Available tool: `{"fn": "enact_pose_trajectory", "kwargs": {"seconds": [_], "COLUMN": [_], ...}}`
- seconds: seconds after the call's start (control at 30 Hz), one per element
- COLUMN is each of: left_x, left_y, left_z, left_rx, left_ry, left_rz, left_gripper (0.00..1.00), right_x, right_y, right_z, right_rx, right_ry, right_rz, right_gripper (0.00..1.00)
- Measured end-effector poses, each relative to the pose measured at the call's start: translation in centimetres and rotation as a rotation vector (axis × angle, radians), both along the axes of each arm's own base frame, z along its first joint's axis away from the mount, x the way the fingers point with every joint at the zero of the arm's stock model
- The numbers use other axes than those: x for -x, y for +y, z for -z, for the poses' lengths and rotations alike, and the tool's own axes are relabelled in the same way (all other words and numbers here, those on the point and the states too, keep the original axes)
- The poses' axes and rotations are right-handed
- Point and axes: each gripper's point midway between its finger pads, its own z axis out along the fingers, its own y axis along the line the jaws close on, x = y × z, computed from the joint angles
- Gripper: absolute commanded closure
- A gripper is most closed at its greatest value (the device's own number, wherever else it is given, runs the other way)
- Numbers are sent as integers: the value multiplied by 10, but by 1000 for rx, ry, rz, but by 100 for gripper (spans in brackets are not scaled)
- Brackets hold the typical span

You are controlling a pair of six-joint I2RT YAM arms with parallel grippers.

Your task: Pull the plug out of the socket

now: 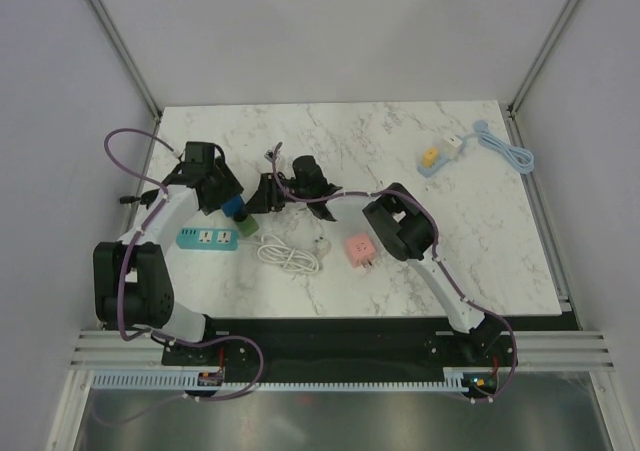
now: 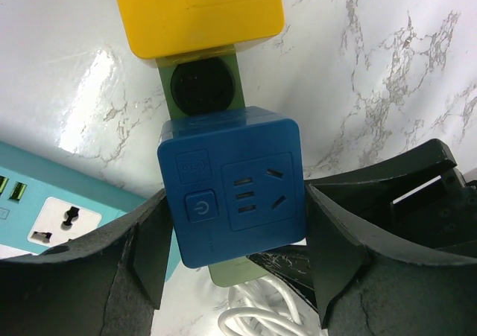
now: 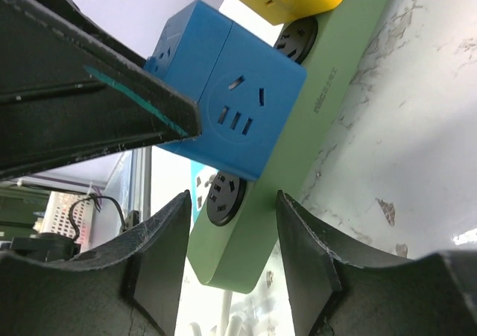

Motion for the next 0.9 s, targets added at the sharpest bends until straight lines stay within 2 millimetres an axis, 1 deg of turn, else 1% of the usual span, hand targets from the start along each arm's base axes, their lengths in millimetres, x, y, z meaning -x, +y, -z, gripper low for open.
{"fn": "enact_pose_trajectory", "kwargs": {"seconds": [0.63, 0.77, 0.83, 0.87, 0.9], "left_x": [-3, -3, -3, -3, -3], "left_y": [0, -2, -2, -2, -2], "left_z": [-4, -4, -5, -5, -5], "left_rx": [6, 19, 22, 23, 23], "left_ry": [-20, -19, -20, -22, -22], "left_rz": [-11, -10, -10, -11, -10], "left_gripper": [98, 98, 98, 98, 98], "right_x": [-5, -5, -5, -5, -6], "right_y": [6, 9, 10, 10, 10], "right_z": [12, 16, 16, 16, 16], "right_rx": [-12, -18, -28, -29, -29], "right_ry": [56, 86, 98, 106, 113], "right_rz": [10, 9, 11, 14, 20], "right_gripper": [43, 45, 53, 60, 74]}}
